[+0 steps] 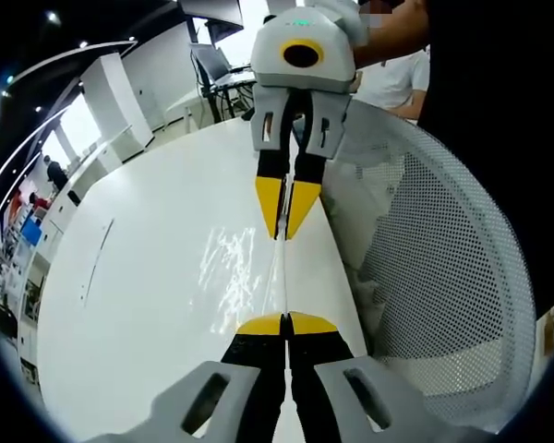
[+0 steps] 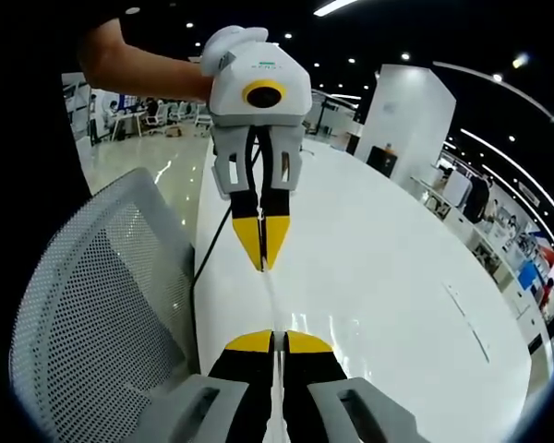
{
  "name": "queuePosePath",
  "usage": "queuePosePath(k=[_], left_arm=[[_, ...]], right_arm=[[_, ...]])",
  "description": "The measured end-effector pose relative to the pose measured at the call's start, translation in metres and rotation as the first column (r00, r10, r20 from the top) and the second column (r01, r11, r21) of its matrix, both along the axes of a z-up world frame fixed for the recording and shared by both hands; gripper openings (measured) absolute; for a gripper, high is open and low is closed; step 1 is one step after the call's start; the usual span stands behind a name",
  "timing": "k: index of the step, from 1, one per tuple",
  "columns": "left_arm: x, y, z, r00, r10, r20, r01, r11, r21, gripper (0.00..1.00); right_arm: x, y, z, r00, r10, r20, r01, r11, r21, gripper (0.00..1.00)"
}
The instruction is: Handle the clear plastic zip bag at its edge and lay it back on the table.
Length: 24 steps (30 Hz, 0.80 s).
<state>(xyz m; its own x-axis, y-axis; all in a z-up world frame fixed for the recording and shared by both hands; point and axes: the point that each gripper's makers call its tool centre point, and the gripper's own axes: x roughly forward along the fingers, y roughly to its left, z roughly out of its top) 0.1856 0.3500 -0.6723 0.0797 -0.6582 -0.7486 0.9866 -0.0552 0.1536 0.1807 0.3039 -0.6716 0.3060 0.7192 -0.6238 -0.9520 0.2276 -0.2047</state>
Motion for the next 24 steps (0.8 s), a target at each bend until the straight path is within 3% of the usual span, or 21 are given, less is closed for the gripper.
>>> queuePosePath(k=[24], left_arm=[[-0.0008, 0.0024, -0.0004, 1.000, 0.009, -0.006, -0.009, 1.000, 0.000, 0.00]], right_arm=[[-0.0016, -0.0019, -0.0012, 1.000, -0.003, -0.006, 0.003, 1.000, 0.001, 0.00]])
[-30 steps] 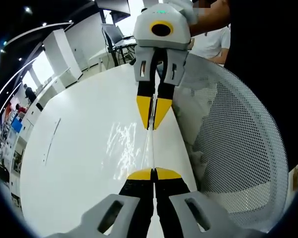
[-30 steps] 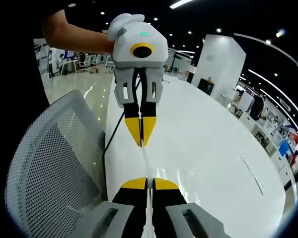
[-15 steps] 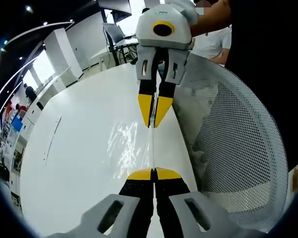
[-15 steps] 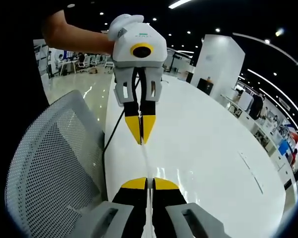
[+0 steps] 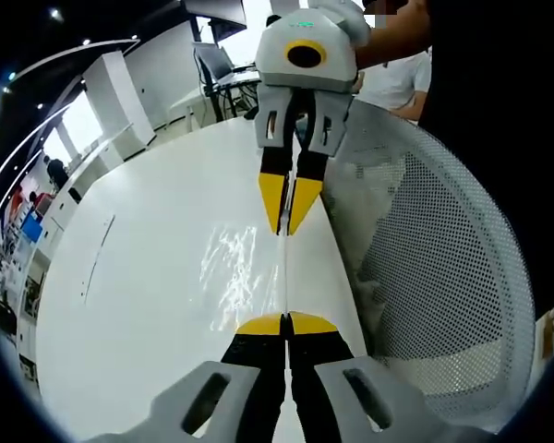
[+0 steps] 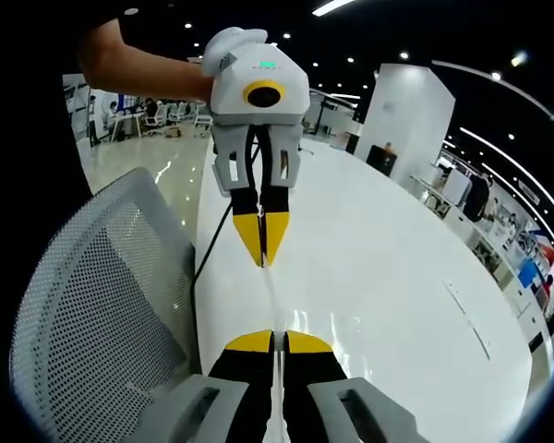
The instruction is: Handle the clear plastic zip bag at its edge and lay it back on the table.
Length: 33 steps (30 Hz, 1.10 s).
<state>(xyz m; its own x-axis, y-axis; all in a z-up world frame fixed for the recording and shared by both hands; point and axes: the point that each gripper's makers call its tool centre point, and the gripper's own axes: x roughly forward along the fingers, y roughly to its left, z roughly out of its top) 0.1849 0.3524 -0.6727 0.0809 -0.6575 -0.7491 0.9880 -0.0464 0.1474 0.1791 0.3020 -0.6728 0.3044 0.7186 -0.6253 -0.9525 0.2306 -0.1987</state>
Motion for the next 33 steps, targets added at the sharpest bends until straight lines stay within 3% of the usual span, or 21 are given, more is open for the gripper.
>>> queuePosePath(k=[33], left_arm=[[0.0010, 0.0029, -0.0002, 1.000, 0.012, -0.001, -0.012, 1.000, -0.003, 0.00]], right_arm=[[0.0009, -0.0009, 0.0002, 1.000, -0.009, 0.001, 0.009, 1.000, 0.007, 0.00]])
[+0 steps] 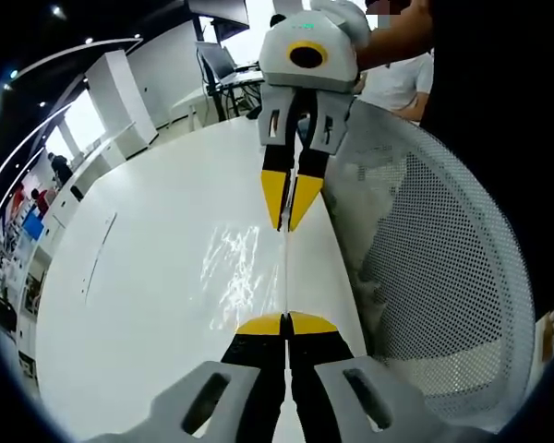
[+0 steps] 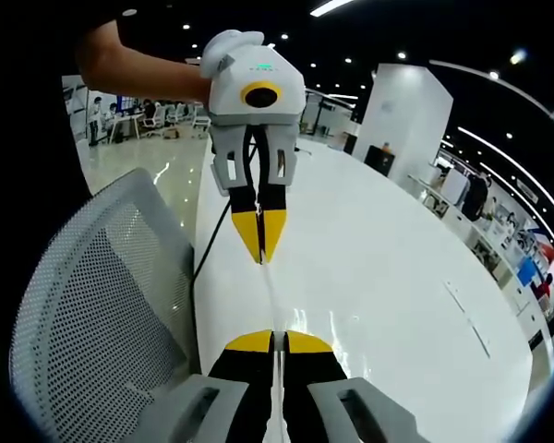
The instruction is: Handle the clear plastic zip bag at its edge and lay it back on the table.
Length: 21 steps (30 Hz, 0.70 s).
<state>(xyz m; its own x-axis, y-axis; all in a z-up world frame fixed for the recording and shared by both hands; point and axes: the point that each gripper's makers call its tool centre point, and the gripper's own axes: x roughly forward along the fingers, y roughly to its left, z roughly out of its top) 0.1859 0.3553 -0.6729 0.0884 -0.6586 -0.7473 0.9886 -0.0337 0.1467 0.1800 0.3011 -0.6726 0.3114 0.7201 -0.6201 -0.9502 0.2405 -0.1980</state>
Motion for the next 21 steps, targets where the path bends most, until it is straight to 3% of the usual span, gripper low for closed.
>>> queuePosePath(k=[21], left_arm=[[0.0006, 0.0008, -0.0003, 1.000, 0.000, -0.003, 0.000, 1.000, 0.002, 0.00]], right_arm=[[-0.0001, -0.0045, 0.0000, 1.000, -0.010, 0.000, 0.010, 1.000, -0.002, 0.00]])
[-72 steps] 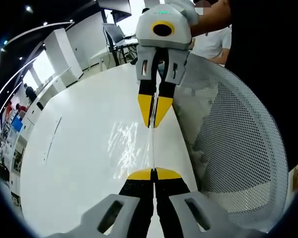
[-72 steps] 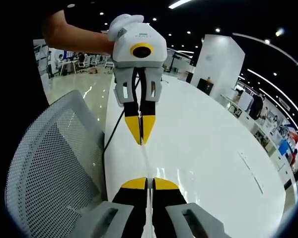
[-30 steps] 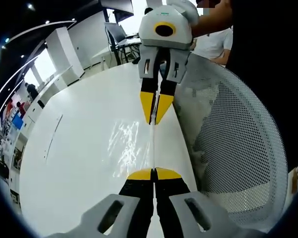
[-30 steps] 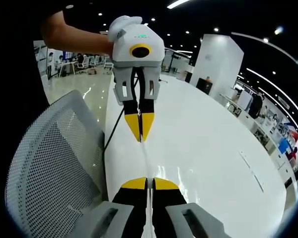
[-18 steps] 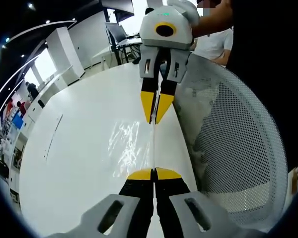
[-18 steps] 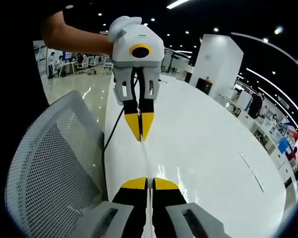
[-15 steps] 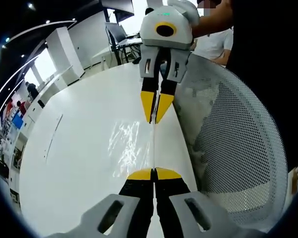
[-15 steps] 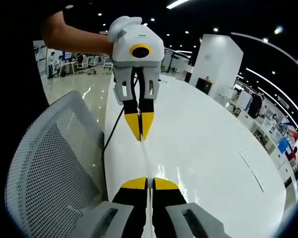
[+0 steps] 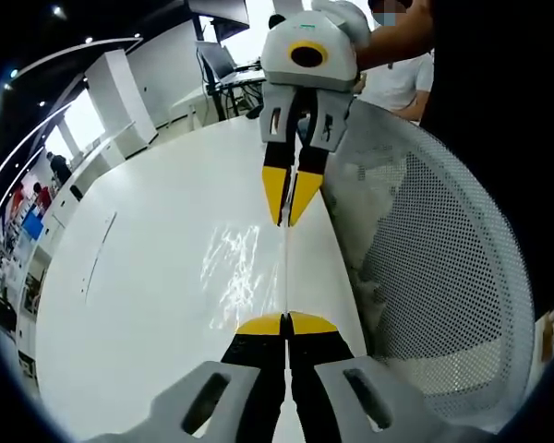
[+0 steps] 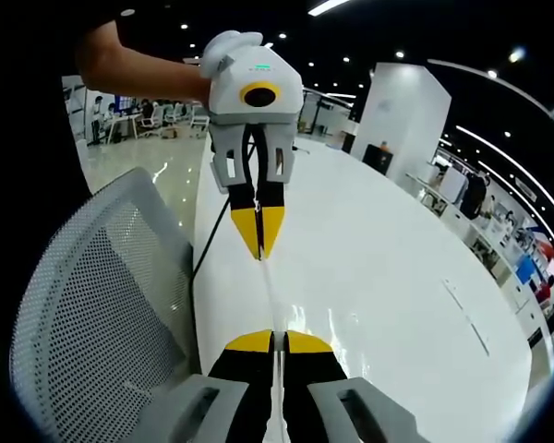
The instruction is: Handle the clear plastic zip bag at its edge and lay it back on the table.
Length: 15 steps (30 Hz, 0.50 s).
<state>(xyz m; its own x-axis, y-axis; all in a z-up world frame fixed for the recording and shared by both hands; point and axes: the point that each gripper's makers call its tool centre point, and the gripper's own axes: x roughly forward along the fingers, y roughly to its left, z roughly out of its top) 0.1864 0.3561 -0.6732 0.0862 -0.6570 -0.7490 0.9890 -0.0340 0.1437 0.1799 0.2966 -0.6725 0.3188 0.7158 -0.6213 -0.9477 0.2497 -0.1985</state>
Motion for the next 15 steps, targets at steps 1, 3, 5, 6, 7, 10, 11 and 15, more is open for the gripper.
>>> queuePosePath(k=[1, 3, 5, 6, 7, 10, 11, 15], left_arm=[[0.0002, 0.0001, 0.0000, 1.000, 0.000, 0.001, 0.000, 1.000, 0.000, 0.00], [0.0006, 0.0004, -0.0001, 1.000, 0.000, 0.001, 0.000, 1.000, -0.001, 0.00], [0.0008, 0.0005, -0.0002, 1.000, 0.001, 0.000, -0.001, 1.000, -0.001, 0.00], [0.0008, 0.0006, -0.0004, 1.000, 0.001, 0.000, -0.001, 1.000, 0.000, 0.00], [0.0009, 0.0006, -0.0005, 1.000, 0.001, 0.000, -0.001, 1.000, 0.000, 0.00], [0.0008, 0.0006, -0.0006, 1.000, 0.002, 0.000, -0.002, 1.000, 0.000, 0.00], [0.0009, 0.0006, -0.0006, 1.000, 0.002, -0.001, -0.002, 1.000, 0.000, 0.00], [0.0009, 0.0005, -0.0004, 1.000, 0.003, -0.001, -0.003, 1.000, -0.001, 0.00]], right_arm=[[0.0002, -0.0001, 0.0000, 1.000, -0.001, 0.000, 0.001, 1.000, 0.001, 0.00], [0.0004, -0.0002, 0.0000, 1.000, -0.001, 0.000, 0.001, 1.000, 0.001, 0.00], [0.0006, -0.0003, 0.0000, 1.000, -0.002, 0.000, 0.002, 1.000, 0.002, 0.00], [0.0005, -0.0003, 0.0000, 1.000, -0.002, 0.000, 0.002, 1.000, 0.002, 0.00], [0.0005, -0.0004, -0.0001, 1.000, -0.002, 0.000, 0.002, 1.000, 0.002, 0.00], [0.0003, -0.0006, -0.0003, 1.000, -0.001, -0.001, 0.001, 1.000, 0.001, 0.00], [0.0003, -0.0006, -0.0003, 1.000, -0.002, -0.001, 0.002, 1.000, 0.001, 0.00], [0.0006, -0.0012, -0.0001, 1.000, -0.002, -0.001, 0.002, 1.000, 0.001, 0.00]])
